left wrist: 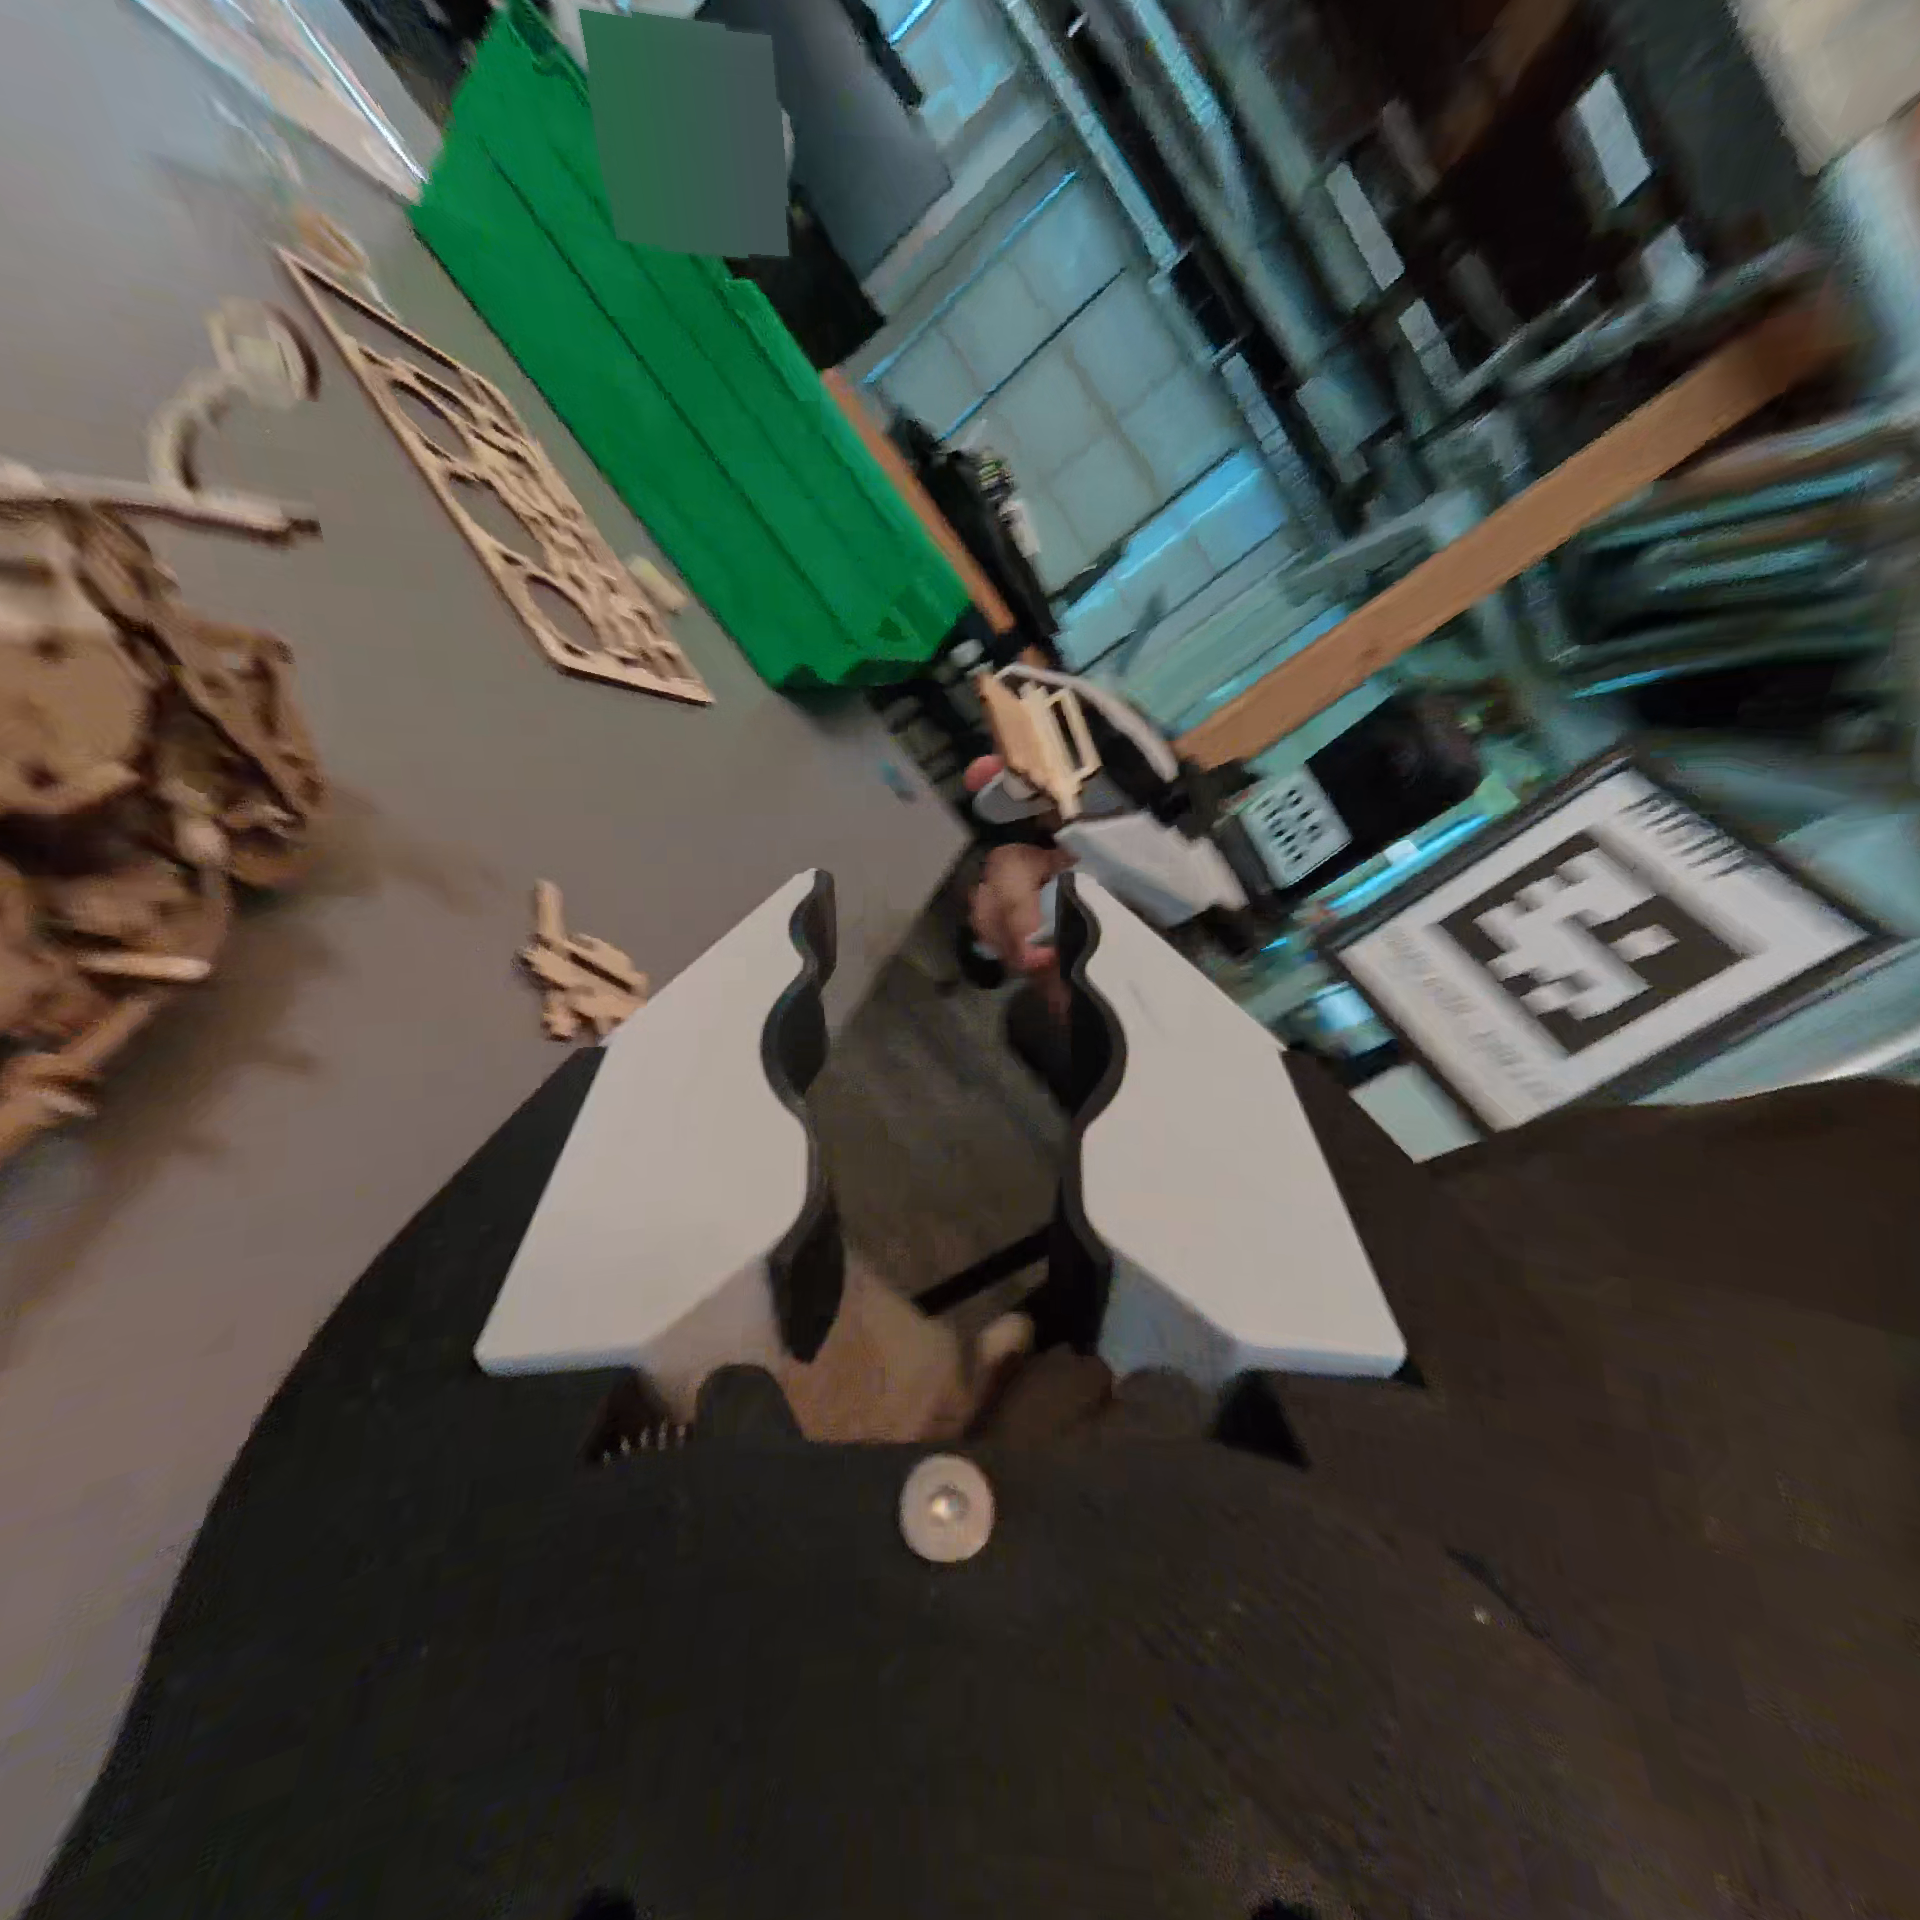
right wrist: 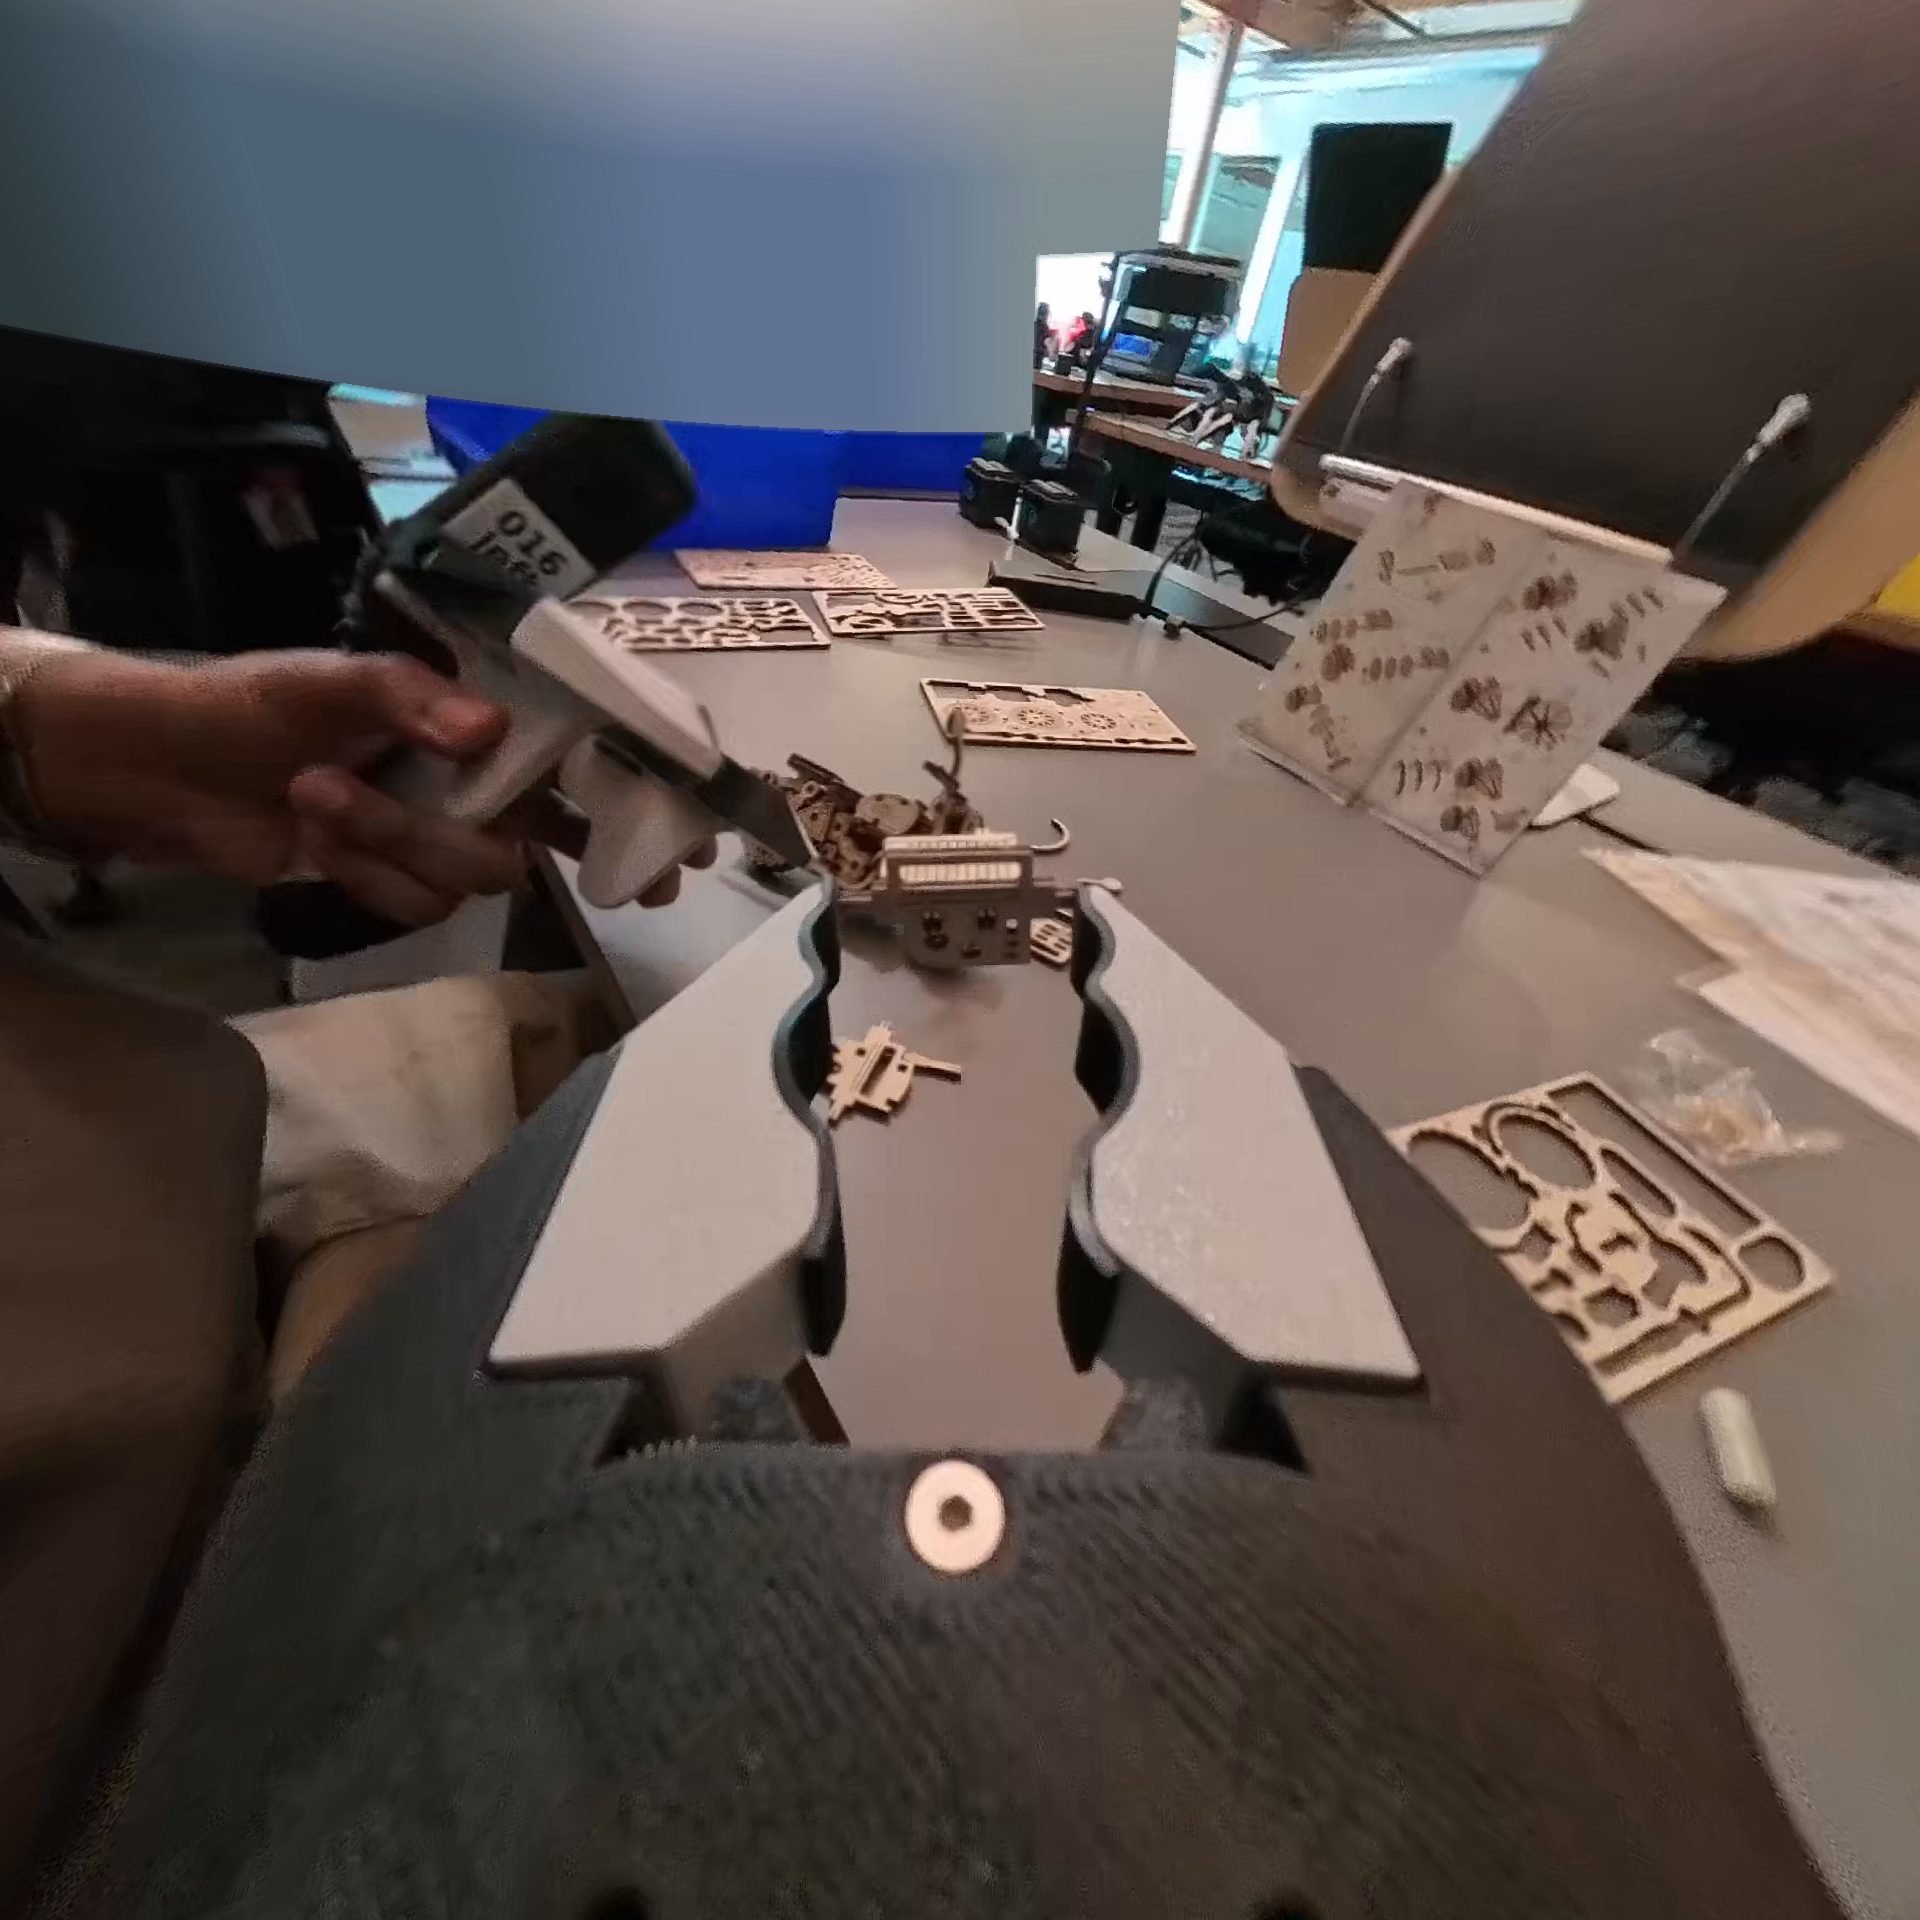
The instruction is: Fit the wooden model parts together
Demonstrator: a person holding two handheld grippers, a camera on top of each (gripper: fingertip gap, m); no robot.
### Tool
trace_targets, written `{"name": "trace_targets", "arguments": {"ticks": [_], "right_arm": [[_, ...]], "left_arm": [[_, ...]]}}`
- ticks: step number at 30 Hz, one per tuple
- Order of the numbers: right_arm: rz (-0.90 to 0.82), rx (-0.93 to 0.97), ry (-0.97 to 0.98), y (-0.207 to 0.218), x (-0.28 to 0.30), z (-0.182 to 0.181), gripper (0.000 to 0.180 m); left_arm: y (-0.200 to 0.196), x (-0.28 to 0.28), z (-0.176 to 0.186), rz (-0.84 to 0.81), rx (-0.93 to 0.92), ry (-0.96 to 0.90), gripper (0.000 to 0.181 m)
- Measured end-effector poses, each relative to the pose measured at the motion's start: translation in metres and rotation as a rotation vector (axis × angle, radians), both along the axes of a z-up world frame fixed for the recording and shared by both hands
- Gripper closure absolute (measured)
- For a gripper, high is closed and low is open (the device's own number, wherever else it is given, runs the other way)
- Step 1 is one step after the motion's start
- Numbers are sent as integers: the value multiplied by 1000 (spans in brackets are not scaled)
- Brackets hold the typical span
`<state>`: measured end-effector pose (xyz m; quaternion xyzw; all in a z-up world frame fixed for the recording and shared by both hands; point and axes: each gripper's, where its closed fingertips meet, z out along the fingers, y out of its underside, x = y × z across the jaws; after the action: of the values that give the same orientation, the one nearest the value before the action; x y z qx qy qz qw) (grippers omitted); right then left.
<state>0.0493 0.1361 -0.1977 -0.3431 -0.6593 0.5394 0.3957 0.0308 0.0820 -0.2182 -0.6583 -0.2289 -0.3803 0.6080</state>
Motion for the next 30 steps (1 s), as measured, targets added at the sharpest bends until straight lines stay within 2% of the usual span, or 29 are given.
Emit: {"name": "trace_targets", "arguments": {"ticks": [5,9,13,19,24,30], "right_arm": [[-52,-151,-63,23,-6,-5,135],[-88,-206,-144,37,-11,-23,135],[-71,-287,-199,47,-17,-32,135],[-12,-352,-232,50,-22,-27,136],[7,-337,-196,42,-15,-15,135],[8,-366,-200,39,-13,-15,135]], "left_arm": [[2,-17,-42,109,-312,461,140],[15,-10,-73,98,-525,622,124],[27,-13,-88,141,-653,771,116],[35,-11,-98,124,-734,818,117],[33,-11,-95,147,-710,796,141],[24,-13,-83,188,-621,789,145]]}}
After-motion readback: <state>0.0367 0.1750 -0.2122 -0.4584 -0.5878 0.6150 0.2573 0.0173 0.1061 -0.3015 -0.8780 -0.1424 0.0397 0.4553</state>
